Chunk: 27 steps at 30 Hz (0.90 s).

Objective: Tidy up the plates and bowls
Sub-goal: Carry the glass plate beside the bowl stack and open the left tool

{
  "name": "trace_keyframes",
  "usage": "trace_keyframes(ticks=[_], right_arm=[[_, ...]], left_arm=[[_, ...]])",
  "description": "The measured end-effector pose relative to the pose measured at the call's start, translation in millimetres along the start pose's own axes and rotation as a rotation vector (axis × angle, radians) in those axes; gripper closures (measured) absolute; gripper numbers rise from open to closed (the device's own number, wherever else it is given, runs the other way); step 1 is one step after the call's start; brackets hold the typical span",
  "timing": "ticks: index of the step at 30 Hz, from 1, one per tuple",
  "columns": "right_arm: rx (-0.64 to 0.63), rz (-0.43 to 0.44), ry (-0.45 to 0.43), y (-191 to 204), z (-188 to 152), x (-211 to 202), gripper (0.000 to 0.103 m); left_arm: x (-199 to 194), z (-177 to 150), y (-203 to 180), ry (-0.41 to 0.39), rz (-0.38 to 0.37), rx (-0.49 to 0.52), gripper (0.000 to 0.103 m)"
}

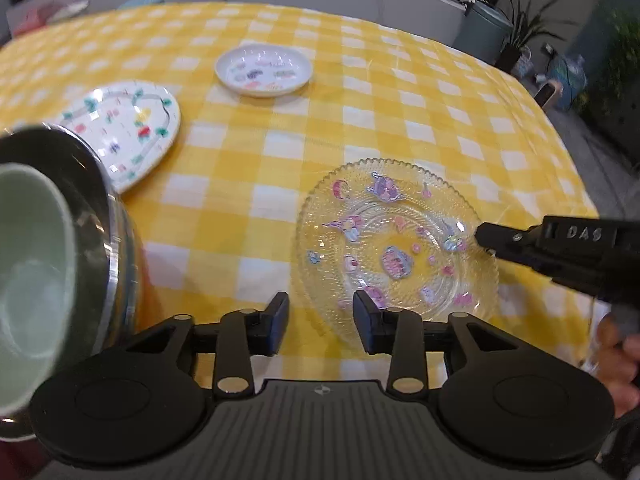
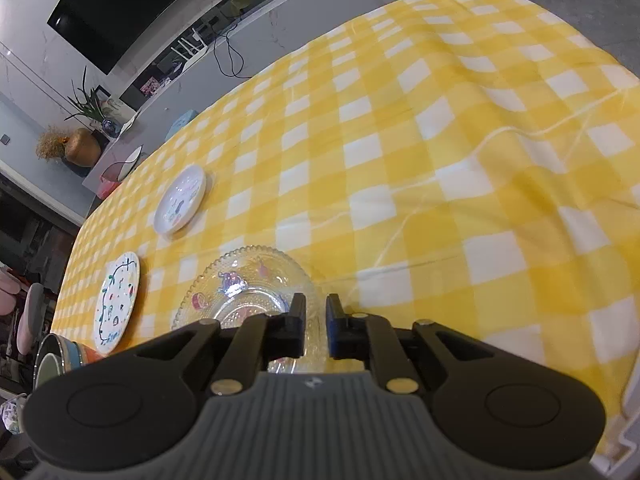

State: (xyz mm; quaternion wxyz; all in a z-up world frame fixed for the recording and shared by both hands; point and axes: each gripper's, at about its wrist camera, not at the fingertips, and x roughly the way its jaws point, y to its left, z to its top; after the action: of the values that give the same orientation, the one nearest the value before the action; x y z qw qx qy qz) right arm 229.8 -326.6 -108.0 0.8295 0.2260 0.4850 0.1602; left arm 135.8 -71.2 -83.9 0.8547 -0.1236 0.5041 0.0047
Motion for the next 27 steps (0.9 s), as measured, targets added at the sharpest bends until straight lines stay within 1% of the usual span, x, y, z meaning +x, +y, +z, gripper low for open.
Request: trace_keyframes(ticks=[3,4,5,7,9,12,15,18,23,27], right_arm=[[-0.005,0.008,-0.009,-0.8,0.3,4.2,0.093],[-0.006,0.013,-0.005,-1.4,-0.5,6.6,0.092],[-0.008,0.022,-0.013,-1.8,-1.6,7.7,0.092],[-0.017,0.023,-0.013,-1.5,-1.4,8.2,0.093],[-0.015,0.019,-0.012,-1.4,-1.2,8.4,0.094],[-0.029,0.001,-0.002,1.2,-1.5,6.7,0.094],[-0.061,-0.009,0.008,4.8,-1.8,4.6,0.094],[-0.085,-0.021,-0.002,8.4,-2.2,0.3,0.094],[-0.114,-0.018,0.014,15.0,-7.3,-3.8,0.094],[-0.113,-0.003,0.030,17.1,-12.2,-7.9,0.094]], left_arm=[[3.4,2.7,1.4,-0.016,-0.028,-0.019,0.059],[3.8,3.1,2.7,-0.024,-0.037,-0.028,0.063],[3.4,3.0,3.9,-0.030,-0.039,-0.038,0.069],[3.0,1.9,2.1,-0.031,-0.017,-0.029,0.076],[2.5,1.3,2.0,-0.041,-0.016,-0.023,0.078],[1.2,2.1,3.4,-0.030,-0.021,-0.023,0.081],[-2.7,3.2,5.5,-0.022,-0.037,-0.024,0.082],[-10.2,2.9,5.0,-0.027,-0.055,-0.015,0.082],[-21.0,-0.7,1.1,-0.034,-0.022,0.013,0.082],[-24.4,-5.0,7.2,0.008,-0.030,0.012,0.082]])
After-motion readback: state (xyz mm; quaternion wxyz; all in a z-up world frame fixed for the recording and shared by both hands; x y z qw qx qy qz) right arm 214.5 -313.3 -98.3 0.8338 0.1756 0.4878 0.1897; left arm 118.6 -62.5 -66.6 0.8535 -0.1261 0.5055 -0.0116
